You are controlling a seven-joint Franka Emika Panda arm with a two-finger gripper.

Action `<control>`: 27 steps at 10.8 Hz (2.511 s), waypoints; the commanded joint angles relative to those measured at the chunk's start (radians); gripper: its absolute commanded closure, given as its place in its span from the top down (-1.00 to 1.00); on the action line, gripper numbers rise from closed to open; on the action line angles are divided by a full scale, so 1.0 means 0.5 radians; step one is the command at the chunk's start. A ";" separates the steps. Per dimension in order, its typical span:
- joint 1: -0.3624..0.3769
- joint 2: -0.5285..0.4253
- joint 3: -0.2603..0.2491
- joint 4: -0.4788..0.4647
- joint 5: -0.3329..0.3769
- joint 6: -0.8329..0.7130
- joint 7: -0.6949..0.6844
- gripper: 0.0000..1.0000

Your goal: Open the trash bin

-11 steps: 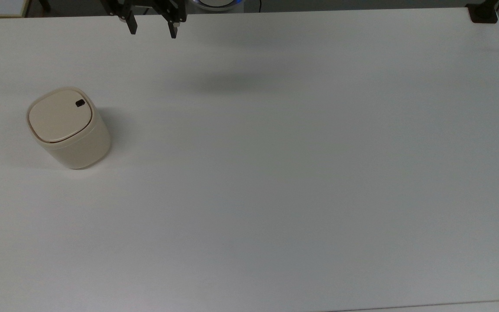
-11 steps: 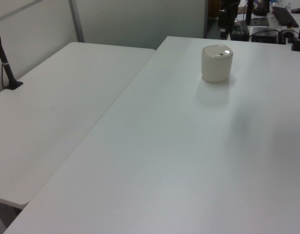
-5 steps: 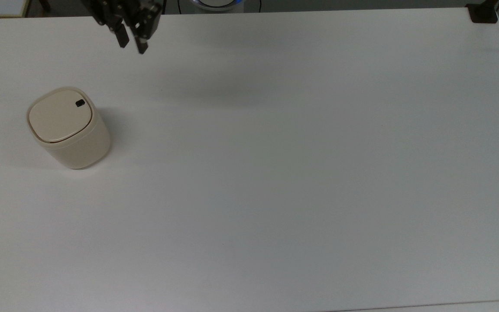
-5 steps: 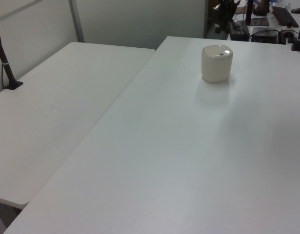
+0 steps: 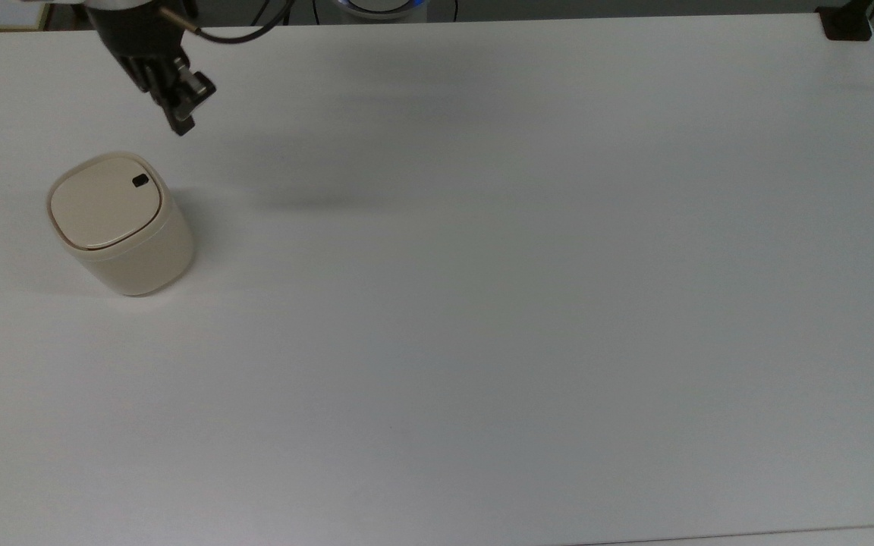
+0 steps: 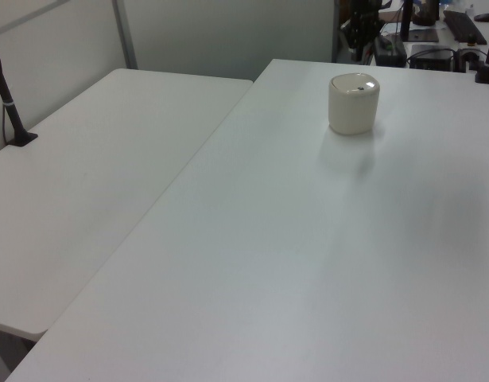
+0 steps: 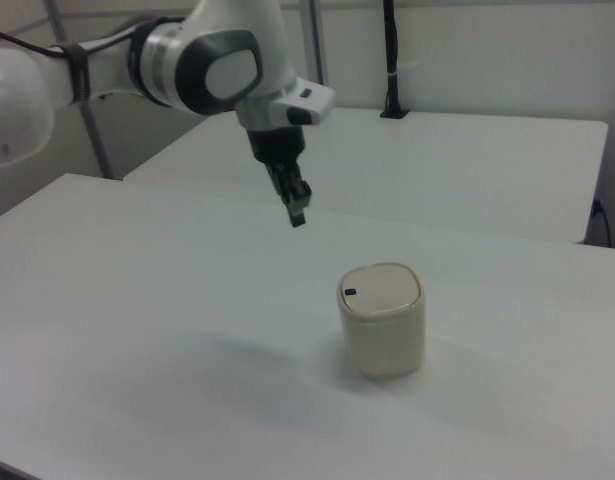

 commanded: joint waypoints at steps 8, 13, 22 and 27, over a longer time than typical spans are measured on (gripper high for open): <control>-0.125 0.225 -0.163 0.022 -0.088 0.279 0.072 -1.00; -0.101 0.382 -0.151 0.007 -0.088 0.279 0.072 -0.99; -0.067 0.033 -0.135 -0.030 -0.097 0.068 -0.041 -0.93; 0.095 -0.216 -0.004 -0.036 -0.076 -0.295 -0.396 1.00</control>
